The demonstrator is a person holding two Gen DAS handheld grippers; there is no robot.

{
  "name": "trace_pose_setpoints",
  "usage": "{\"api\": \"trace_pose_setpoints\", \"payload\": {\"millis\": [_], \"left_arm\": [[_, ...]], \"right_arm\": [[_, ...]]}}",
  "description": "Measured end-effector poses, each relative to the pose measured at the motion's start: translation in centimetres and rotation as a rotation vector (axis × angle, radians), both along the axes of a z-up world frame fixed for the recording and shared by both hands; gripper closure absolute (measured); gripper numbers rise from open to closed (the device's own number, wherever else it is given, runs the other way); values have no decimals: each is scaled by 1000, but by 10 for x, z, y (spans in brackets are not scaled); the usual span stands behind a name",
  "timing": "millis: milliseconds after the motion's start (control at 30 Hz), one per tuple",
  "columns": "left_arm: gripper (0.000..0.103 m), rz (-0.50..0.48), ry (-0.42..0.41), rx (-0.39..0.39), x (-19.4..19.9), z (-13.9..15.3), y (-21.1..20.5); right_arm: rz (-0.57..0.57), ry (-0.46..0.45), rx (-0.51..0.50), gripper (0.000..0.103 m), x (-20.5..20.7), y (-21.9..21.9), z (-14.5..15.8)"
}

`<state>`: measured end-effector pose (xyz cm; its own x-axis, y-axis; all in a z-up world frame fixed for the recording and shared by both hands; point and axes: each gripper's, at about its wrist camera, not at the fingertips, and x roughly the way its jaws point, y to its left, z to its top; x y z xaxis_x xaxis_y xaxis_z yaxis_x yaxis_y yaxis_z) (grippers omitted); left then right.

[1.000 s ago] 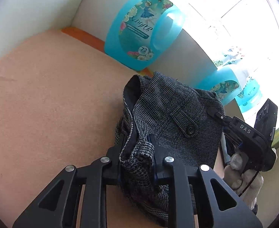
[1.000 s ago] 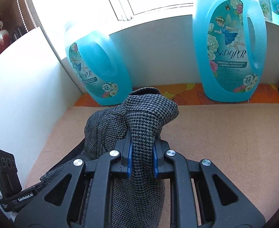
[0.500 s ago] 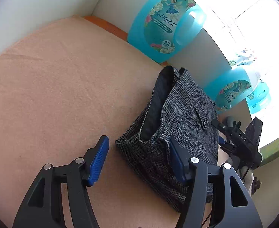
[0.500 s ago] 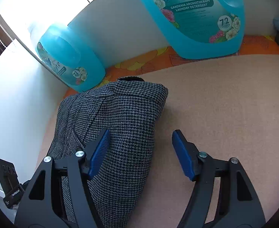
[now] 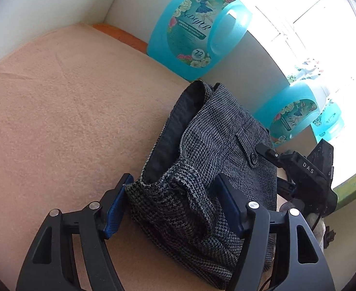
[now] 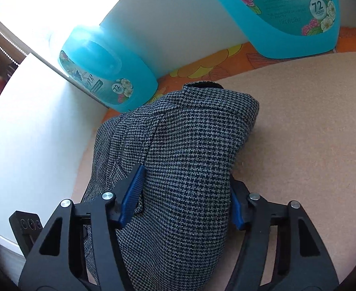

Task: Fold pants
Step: 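Lift the folded shorts off the towel with both grippers, then carry the folded shorts with both grippers onto the stack of dark pants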

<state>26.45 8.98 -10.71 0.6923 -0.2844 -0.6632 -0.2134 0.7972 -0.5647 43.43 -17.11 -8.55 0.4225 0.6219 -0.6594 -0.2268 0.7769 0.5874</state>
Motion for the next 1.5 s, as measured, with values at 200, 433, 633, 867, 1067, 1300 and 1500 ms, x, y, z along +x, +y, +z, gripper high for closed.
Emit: {"api": "trace_pose_setpoints", "payload": {"millis": [200,433,633,867,1067,1300,1500], "left_arm": [[70,-20,-13,47,5,11,-15],[72,-67,-67,50,-11,41,-28],[73,-132,-107,23,-26,54,-53],[73,-199,-145,-18,-33,65,-88],[73,-265,-186,-42,-34,82,-128],[73,-359,-241,-26,-27,111,-193],[73,-432,-284,-32,-9,134,-255]], "right_arm": [[-13,-105,-108,79,-20,21,36],[7,-214,-164,82,-53,21,83],[-8,-284,-217,82,-84,2,115],[-64,-364,-310,82,-120,-25,146],[-110,-408,-333,83,-143,-67,172],[-190,-443,-324,83,-154,-143,201],[-249,-484,-358,83,-150,-209,230]]}}
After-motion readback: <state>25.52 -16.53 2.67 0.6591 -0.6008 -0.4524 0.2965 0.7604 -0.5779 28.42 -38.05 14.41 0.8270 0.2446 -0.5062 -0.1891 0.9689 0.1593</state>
